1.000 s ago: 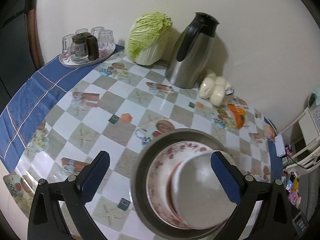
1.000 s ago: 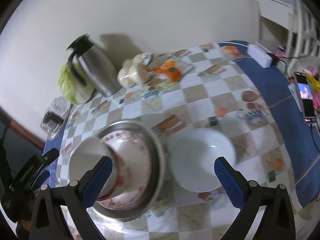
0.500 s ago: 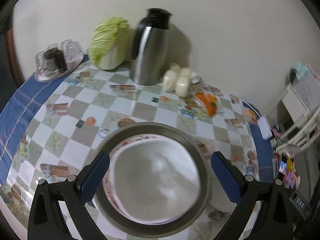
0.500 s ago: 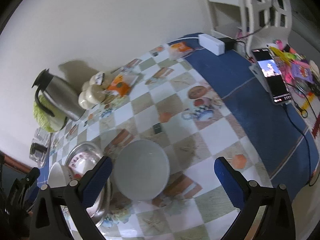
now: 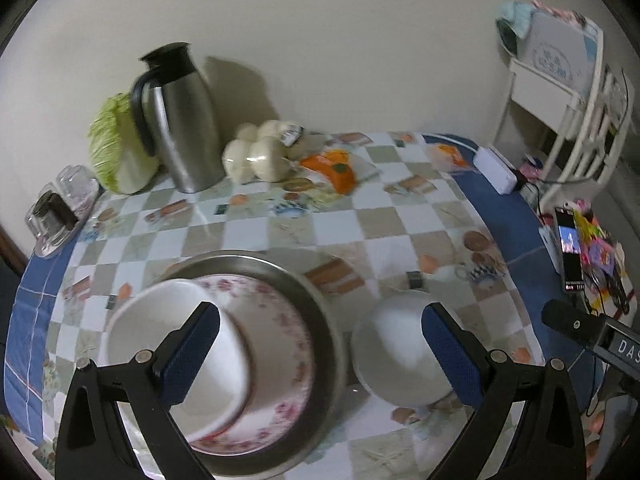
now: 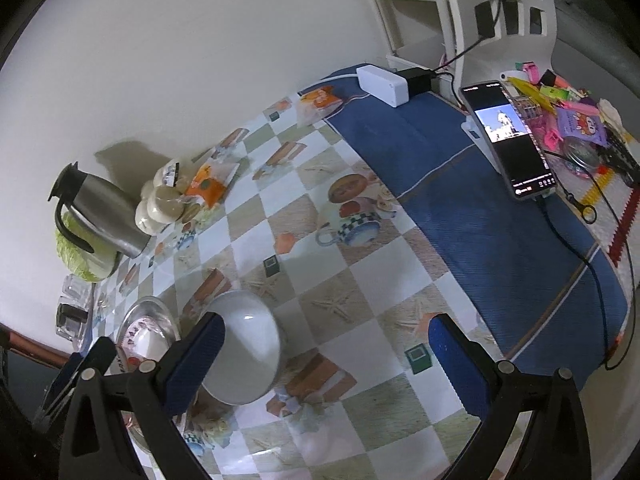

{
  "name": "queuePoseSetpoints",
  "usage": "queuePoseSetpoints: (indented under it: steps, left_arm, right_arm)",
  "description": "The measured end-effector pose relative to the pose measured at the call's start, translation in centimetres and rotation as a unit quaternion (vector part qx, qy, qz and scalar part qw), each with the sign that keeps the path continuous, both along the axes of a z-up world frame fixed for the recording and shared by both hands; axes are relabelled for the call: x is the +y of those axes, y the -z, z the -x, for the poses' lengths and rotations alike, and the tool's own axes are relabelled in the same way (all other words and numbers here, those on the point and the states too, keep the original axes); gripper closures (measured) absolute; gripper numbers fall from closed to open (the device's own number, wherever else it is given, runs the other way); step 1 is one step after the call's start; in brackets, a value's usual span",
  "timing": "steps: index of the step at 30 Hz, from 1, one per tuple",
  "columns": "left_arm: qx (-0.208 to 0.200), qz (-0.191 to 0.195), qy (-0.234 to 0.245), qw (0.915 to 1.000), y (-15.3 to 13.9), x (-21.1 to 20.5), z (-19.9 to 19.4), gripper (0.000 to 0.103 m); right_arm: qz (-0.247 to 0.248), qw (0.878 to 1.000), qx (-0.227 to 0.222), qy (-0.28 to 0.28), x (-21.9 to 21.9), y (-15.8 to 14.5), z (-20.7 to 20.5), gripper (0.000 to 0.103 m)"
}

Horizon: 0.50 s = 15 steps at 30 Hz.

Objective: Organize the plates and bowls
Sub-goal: 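Move both tools to the white bowl beside the steel basin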

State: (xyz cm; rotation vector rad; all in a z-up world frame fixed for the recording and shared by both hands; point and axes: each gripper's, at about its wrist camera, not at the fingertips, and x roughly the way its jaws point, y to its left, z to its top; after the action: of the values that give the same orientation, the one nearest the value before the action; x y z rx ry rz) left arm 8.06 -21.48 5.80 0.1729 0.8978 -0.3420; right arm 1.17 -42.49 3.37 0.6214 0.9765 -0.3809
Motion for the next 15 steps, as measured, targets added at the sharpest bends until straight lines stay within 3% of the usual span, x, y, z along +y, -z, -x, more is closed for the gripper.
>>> queuePoseSetpoints:
  steps: [7,15]
  left_arm:
    - [0.011,-0.020,0.017,0.9996,1.7,-2.8,-0.5,0.002]
    - [0.021,-0.002,0.010,0.9997,2.6,-3.4,-1.7,0.002]
  right_arm:
    - [-0.005,1.000,0.017,0.008,-1.2,1.1,0.3,0.000]
    - [-0.011,0.999,0.038,0.000,-1.3,2.5,-0.2,0.000]
